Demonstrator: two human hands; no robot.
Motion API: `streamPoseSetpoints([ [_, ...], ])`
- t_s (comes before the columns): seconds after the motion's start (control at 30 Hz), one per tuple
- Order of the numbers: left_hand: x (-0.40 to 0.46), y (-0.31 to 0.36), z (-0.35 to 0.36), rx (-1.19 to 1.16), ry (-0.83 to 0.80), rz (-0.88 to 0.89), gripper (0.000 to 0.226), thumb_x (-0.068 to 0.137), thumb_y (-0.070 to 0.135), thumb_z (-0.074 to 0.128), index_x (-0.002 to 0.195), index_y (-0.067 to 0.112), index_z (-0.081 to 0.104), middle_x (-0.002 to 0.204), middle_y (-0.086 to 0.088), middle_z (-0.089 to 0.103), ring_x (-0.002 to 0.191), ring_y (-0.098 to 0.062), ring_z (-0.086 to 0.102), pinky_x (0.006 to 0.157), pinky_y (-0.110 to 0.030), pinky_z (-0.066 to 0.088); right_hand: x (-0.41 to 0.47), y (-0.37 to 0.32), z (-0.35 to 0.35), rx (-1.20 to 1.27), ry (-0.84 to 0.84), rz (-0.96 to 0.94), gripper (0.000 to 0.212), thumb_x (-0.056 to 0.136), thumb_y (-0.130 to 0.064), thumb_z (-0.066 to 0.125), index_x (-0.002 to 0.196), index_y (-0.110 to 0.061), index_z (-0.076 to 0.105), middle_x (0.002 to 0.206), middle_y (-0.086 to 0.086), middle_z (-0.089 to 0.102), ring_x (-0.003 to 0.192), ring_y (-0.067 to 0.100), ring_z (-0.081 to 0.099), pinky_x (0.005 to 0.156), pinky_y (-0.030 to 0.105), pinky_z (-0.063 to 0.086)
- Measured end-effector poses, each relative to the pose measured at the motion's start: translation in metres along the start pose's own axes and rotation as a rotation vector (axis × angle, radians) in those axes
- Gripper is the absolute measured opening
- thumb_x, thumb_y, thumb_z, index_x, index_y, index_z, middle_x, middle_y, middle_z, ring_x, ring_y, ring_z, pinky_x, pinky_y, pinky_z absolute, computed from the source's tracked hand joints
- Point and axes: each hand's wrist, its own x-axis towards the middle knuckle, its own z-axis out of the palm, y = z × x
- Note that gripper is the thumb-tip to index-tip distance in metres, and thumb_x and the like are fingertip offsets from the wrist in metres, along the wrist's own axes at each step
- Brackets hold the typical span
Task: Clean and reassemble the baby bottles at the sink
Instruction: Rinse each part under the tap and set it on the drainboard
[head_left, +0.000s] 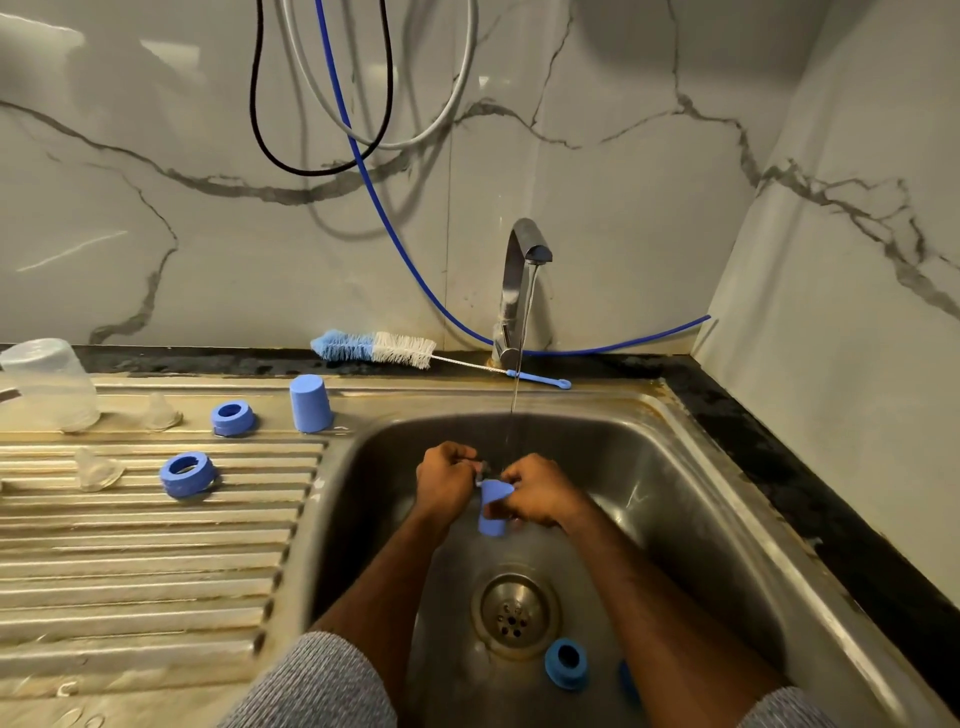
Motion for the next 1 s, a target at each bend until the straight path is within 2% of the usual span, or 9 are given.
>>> streamPoseSetpoints([
  [0.17, -0.0006, 0.0002, 0.0005, 0.018, -0.011, -0.001, 0.020, 0.089, -0.002, 0.062, 0.105, 0.004, 0.072, 0.101, -0.012, 0.072, 0.097, -0.025, 0.067, 0.092, -0.040, 0.056, 0.0017, -0.0011, -0.0023, 0.016, 0.026, 0.029, 0.030, 0.076, -0.031, 0.086, 0.095, -0.011, 0.073, 0.091, 0.006, 0.073, 0.079, 0.017, 0.069, 0.067, 0.030, 0.054],
  [0.3, -0.0009, -0.0001, 0.0000, 0.020, -0.017, 0.001, 0.019, 0.091, -0.002, 0.062, 0.107, 0.003, 0.071, 0.101, -0.013, 0.071, 0.097, -0.025, 0.068, 0.091, -0.041, 0.057, 0.0046, -0.0007, -0.0037, -0.020, 0.038, 0.019, 0.033, 0.075, -0.033, 0.086, 0.097, -0.012, 0.074, 0.095, 0.007, 0.073, 0.088, 0.021, 0.070, 0.078, 0.038, 0.058],
  [0.4, -0.0011, 0.0000, -0.0003, 0.030, -0.025, 0.001, 0.019, 0.091, 0.000, 0.062, 0.108, 0.003, 0.070, 0.103, -0.014, 0.071, 0.099, -0.026, 0.068, 0.094, -0.043, 0.057, 0.0073, -0.0014, -0.0040, -0.001, 0.081, 0.027, 0.037, 0.076, -0.033, 0.084, 0.105, -0.014, 0.072, 0.102, 0.004, 0.071, 0.093, 0.019, 0.067, 0.079, 0.034, 0.054],
  [0.5, -0.0004, -0.0004, 0.0006, 0.049, -0.027, 0.000, 0.019, 0.090, 0.000, 0.063, 0.107, 0.003, 0.071, 0.104, -0.014, 0.072, 0.099, -0.026, 0.068, 0.094, -0.043, 0.056, 0.0065, -0.0030, -0.0029, -0.001, 0.158, 0.004, 0.048, 0.077, -0.024, 0.084, 0.121, -0.016, 0.067, 0.117, 0.003, 0.067, 0.103, 0.019, 0.063, 0.087, 0.032, 0.053],
  [0.6, 0.0004, -0.0020, 0.0014, 0.053, -0.028, -0.003, 0.020, 0.089, -0.003, 0.063, 0.106, 0.002, 0.072, 0.102, -0.016, 0.072, 0.099, -0.029, 0.068, 0.093, -0.041, 0.056, 0.0058, -0.0008, -0.0019, -0.049, 0.078, -0.037, 0.051, 0.074, -0.015, 0.086, 0.121, -0.019, 0.067, 0.121, 0.003, 0.067, 0.107, 0.019, 0.063, 0.094, 0.037, 0.055],
  [0.67, 0.0009, -0.0030, 0.0018, 0.052, -0.037, -0.004, 0.019, 0.089, -0.004, 0.063, 0.105, 0.002, 0.072, 0.102, -0.016, 0.073, 0.098, -0.028, 0.068, 0.089, -0.038, 0.056, 0.0027, 0.0006, -0.0025, -0.110, -0.010, -0.007, 0.049, 0.073, -0.019, 0.087, 0.119, -0.022, 0.069, 0.119, 0.001, 0.067, 0.105, 0.019, 0.064, 0.090, 0.037, 0.057],
  [0.8, 0.0011, -0.0034, 0.0018, 0.064, -0.034, 0.004, 0.019, 0.088, -0.003, 0.065, 0.105, 0.002, 0.073, 0.102, -0.016, 0.073, 0.100, -0.028, 0.067, 0.094, -0.039, 0.055, 0.0009, 0.0027, 0.0003, -0.133, 0.108, 0.061, 0.036, 0.079, -0.029, 0.081, 0.111, -0.022, 0.067, 0.108, 0.002, 0.067, 0.094, 0.020, 0.065, 0.082, 0.036, 0.057],
  [0.9, -0.0001, -0.0041, 0.0011, 0.050, -0.067, 0.006, 0.018, 0.090, -0.003, 0.061, 0.103, 0.004, 0.072, 0.103, -0.013, 0.072, 0.102, -0.026, 0.067, 0.096, -0.041, 0.055, -0.0006, 0.0006, 0.0045, -0.099, -0.026, 0.074, 0.032, 0.081, -0.032, 0.081, 0.105, -0.016, 0.067, 0.097, 0.006, 0.071, 0.074, 0.016, 0.069, 0.059, 0.028, 0.055],
  [1.0, 0.0004, -0.0053, 0.0010, 0.063, -0.053, 0.003, 0.018, 0.089, -0.003, 0.063, 0.104, 0.003, 0.073, 0.104, -0.013, 0.073, 0.101, -0.026, 0.067, 0.097, -0.041, 0.054, -0.0012, 0.0020, 0.0010, -0.143, 0.081, 0.045, 0.033, 0.080, -0.031, 0.082, 0.107, -0.020, 0.067, 0.103, 0.001, 0.068, 0.088, 0.016, 0.066, 0.074, 0.032, 0.055],
])
